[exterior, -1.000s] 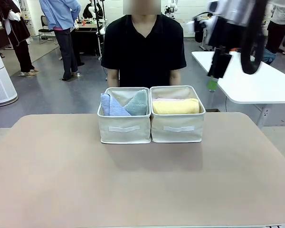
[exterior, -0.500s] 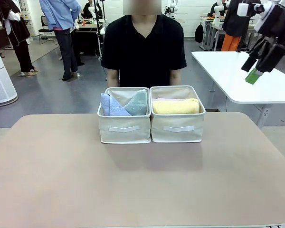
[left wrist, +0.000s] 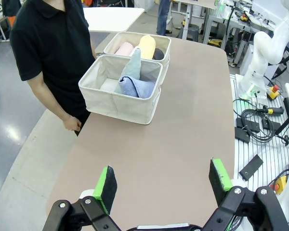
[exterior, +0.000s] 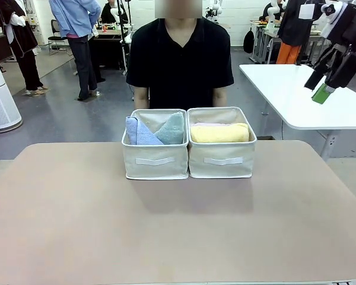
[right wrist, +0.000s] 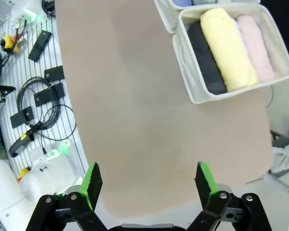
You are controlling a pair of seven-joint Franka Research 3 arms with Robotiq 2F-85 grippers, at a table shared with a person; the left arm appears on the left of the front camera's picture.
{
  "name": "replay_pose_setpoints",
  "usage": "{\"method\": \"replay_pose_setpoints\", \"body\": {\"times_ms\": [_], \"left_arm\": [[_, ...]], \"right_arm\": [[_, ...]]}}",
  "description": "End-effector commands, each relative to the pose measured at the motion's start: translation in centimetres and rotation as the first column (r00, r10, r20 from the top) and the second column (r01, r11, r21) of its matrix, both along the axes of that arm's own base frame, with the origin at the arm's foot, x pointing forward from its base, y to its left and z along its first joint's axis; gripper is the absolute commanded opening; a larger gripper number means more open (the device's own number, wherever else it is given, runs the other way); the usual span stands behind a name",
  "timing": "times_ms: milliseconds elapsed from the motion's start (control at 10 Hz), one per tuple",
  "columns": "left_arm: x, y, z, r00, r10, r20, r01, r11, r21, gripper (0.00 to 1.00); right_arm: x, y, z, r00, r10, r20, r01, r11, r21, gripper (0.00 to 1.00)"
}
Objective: Sort the towels based on their folding style.
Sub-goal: Pick up another triangle-folded towel from the table and place it in the left Fabric basket.
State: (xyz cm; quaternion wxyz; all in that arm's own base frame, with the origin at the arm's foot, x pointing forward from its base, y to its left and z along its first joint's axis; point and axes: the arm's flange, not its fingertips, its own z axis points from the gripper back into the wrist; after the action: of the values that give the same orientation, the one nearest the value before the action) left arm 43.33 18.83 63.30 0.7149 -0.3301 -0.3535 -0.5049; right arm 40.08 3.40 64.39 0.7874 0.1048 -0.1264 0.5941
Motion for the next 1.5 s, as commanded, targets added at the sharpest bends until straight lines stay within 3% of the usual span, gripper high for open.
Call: {"method": "replay_pose_setpoints", "body": {"times_ms": [0,300,400,500,800,1000,1100,1400], "left_arm": [[-0.3,-0.1,0.1,1.000,-0.003,0.003,0.003,1.000,-0.005,1.00],[-0.3,-0.1,0.1,1.000,-0.003,0.003,0.003,1.000,-0.005,1.00],[-0.3,-0.1,0.1,1.000,-0.003,0.003,0.003,1.000,-0.005,1.00],[-0.3,-0.1,0.1,1.000,-0.003,0.003,0.003,1.000,-0.005,1.00],[-0.3,-0.1,0.1,1.000,-0.003,0.003,0.003,1.000,-0.005,1.00],[-0.3,-0.1,0.1,1.000,-0.003,0.003,0.003,1.000,-0.005,1.00],[-0.3,-0.1,0.1,1.000,-0.003,0.003,0.003,1.000,-0.005,1.00],[-0.3,-0.1,0.1,1.000,-0.003,0.003,0.003,1.000,-0.005,1.00]], "right_arm": [[-0.3,0.1,-0.6,1.000,-0.014,0.014,0.014,1.000,0.004,1.00],[-0.1,0.0,0.1,1.000,-0.001,0.003,0.001,1.000,0.000,1.00],[-0.1,-3.5,0.5,0.994,0.101,-0.049,-0.087,0.966,0.243,1.00],[-0.5,-6.9,0.5,0.984,0.178,0.008,-0.168,0.913,0.372,1.00],[-2.6,-16.4,0.0,0.983,0.149,0.108,-0.183,0.729,0.660,1.00],[-3.6,-21.2,-1.8,0.993,0.064,0.103,-0.118,0.695,0.709,1.00],[-3.9,-22.6,-2.8,0.991,0.075,0.107,-0.129,0.703,0.699,1.00],[-4.8,-23.9,-2.9,0.975,0.070,0.212,-0.195,0.725,0.660,1.00]]}}
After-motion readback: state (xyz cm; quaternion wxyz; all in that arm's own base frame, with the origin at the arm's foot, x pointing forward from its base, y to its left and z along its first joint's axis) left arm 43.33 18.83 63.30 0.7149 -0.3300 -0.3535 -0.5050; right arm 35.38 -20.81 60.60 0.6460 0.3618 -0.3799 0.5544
